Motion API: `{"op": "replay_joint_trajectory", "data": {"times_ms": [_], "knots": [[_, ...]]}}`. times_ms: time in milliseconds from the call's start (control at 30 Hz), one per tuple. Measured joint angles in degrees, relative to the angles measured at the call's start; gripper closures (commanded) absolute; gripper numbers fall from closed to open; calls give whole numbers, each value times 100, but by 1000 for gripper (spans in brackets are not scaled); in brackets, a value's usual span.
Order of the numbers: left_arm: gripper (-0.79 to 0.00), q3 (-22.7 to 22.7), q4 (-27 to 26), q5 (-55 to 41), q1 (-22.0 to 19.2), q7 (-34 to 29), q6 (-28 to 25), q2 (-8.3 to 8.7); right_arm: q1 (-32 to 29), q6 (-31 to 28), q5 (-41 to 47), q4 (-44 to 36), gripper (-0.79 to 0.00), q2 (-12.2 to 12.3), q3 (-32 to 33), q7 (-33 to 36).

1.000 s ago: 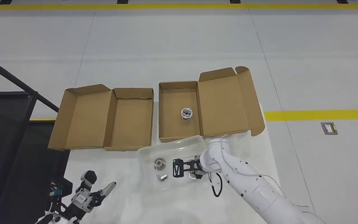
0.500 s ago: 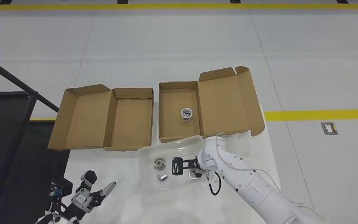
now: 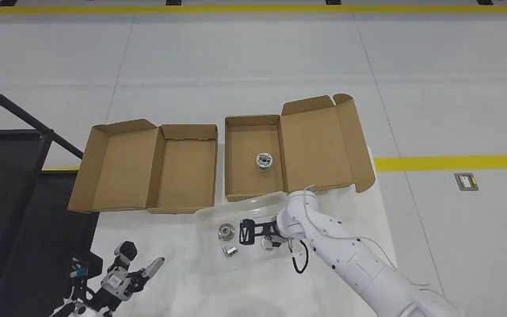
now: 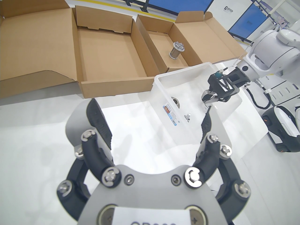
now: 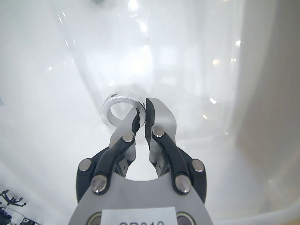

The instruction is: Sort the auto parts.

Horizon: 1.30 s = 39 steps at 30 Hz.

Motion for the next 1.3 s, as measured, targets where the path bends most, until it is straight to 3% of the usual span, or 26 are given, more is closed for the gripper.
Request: {"op": "replay_joint_trajectory", "data": {"times_ms": [167, 400, 467, 900, 1133, 1300], "knots": [[-785, 0, 0, 0, 0, 0, 0, 0, -235, -15, -428, -811, 0, 222, 354, -592], [-785, 0, 0, 0, 0, 0, 0, 0, -1011, 532, -1429, -2582, 0, 580, 1044, -1451], [-785, 0, 0, 0, 0, 0, 0, 0, -1036, 556, -1469, -2649, 0, 589, 1066, -1484], [-785, 0, 0, 0, 0, 0, 0, 0, -1025, 745, -1320, -2453, 0, 557, 1086, -1588], [-785, -5, 22, -112, -29, -19, 30, -2, -278, 1315, -377, -1146, 0, 297, 1167, -2580], [-785, -21, 15, -130, -15, -31, -2, 0, 432, 1930, 197, 97, 0, -66, 838, -2764]]}}
